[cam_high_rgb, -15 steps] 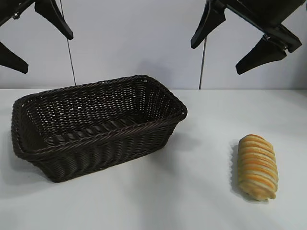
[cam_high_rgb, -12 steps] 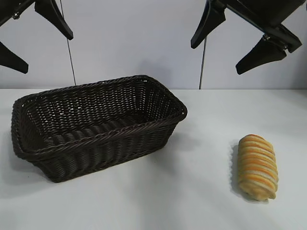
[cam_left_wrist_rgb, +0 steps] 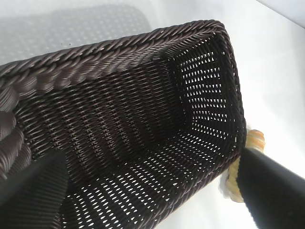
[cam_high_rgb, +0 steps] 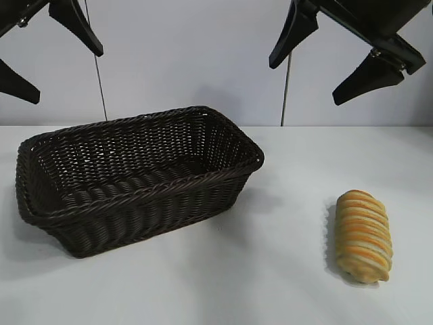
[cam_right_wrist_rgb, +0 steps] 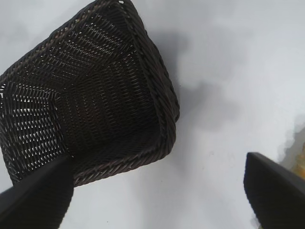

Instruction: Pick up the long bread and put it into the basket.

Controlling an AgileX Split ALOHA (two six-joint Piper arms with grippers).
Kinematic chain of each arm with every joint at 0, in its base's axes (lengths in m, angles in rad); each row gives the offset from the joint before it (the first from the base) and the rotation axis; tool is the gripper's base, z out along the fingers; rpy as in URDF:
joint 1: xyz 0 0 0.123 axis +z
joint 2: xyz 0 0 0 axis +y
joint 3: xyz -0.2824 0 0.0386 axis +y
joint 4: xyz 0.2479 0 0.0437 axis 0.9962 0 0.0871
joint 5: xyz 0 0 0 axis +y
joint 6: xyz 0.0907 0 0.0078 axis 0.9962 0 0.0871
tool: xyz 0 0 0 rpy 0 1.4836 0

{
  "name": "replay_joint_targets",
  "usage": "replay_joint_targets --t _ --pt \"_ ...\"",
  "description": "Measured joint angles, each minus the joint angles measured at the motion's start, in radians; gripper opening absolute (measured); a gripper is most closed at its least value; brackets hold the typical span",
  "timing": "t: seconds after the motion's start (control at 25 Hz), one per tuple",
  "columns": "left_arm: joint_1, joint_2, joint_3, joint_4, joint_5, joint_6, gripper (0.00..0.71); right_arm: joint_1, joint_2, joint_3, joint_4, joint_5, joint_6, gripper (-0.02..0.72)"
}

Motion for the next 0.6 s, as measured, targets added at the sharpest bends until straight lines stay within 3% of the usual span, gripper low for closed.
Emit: replay_joint_targets --t 0.28,0.6 --pt "0.000 0.000 0.000 0.018 -0.028 0.000 0.694 0.000 0.000 0.000 0.000 0.000 0.000 0.695" --pt "-0.002 0.000 0.062 0.401 0.034 -0.243 0.694 0.000 0.000 0.000 0.000 -0.001 0.000 0.695"
